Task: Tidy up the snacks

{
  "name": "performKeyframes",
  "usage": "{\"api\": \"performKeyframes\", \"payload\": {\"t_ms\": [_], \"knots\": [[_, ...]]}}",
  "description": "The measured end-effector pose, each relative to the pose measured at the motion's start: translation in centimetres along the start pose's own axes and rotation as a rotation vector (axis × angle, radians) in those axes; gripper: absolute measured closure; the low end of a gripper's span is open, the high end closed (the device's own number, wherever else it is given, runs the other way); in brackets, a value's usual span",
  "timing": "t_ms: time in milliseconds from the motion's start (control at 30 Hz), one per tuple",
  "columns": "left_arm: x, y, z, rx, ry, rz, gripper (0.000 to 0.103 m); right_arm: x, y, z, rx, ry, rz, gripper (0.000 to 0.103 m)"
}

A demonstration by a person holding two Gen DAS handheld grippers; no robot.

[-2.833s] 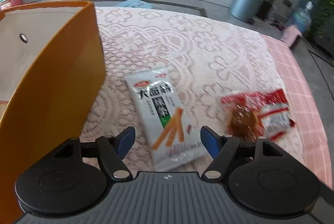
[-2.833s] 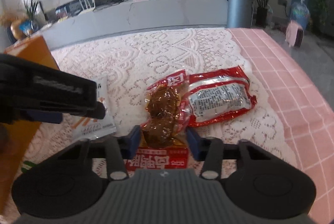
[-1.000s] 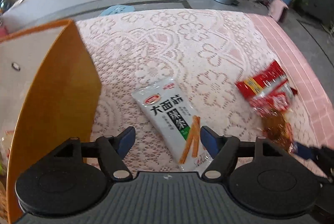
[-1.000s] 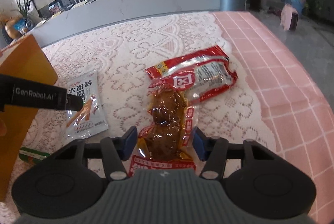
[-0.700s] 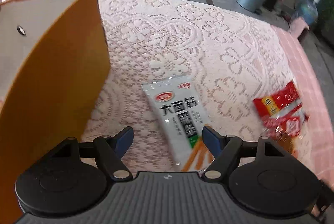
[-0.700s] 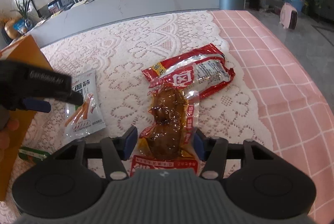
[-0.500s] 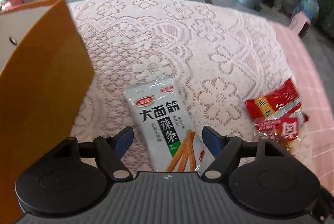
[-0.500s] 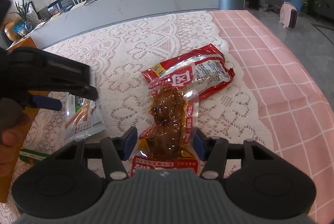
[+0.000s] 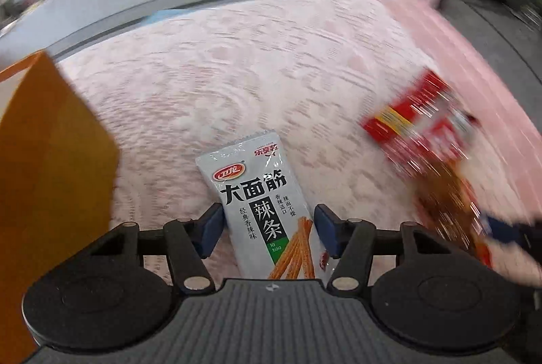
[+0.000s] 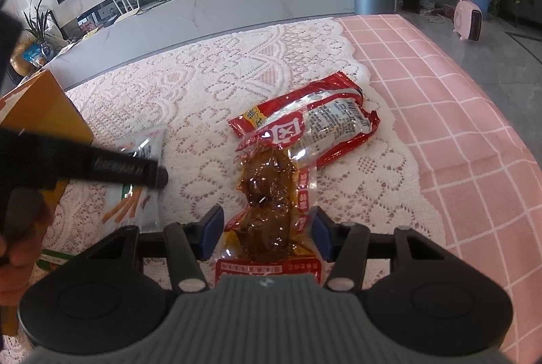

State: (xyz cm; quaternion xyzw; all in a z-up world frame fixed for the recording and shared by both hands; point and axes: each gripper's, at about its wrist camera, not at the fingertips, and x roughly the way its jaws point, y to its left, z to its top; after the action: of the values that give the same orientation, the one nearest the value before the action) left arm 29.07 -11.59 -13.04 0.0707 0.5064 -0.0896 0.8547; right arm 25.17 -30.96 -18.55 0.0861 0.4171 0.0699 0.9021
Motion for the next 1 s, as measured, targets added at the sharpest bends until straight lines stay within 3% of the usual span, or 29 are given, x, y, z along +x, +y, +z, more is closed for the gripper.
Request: {"api": "performKeyframes", "payload": {"t_ms": [100, 200, 467, 567, 633, 767, 933, 1000], "knots": [[-0.8, -0.8, -0.9, 0.133, 0.016, -0.065, 0.037, 0.0, -0.2, 0.0, 0.014, 0.001, 0.007, 0.049], [-1.0, -1.6, -1.8, 0.208, 0.031, -0.046, 0.035, 0.0, -0.3, 0.1, 0.024, 0.000, 0.010, 0.049], [-0.9, -0.4, -2.2, 0.029, 0.028, 0.004, 0.017, 0.2, 0.0, -0.1, 0.005, -0.023, 0.007, 0.046], [-1.1, 0.2, -2.4, -0.012, 0.014, 0.004, 0.015, 0.2, 0.0, -0.2, 0.004, -0.026, 0.008, 0.045], [-1.2, 0.2, -2.7, -0.021, -0.005, 0.009, 0.017, 0.3, 0.1, -0.2, -0.003, -0.028, 0.006, 0.044], [-1.6, -0.2, -3.0, -0.018, -0.034, 0.001, 0.036, 0.3, 0.4, -0.2, -0.033, -0.030, -0.005, 0.044], [-1.7, -0.5, -3.2, -0.015, -0.056, 0.005, 0.040, 0.3, 0.8, -0.4, -0.071, -0.028, -0.021, 0.051], [-1.8, -0.2, -3.2, -0.029, -0.061, -0.002, 0.041, 0.1, 0.5, -0.4, -0.052, -0.031, -0.014, 0.066]]}}
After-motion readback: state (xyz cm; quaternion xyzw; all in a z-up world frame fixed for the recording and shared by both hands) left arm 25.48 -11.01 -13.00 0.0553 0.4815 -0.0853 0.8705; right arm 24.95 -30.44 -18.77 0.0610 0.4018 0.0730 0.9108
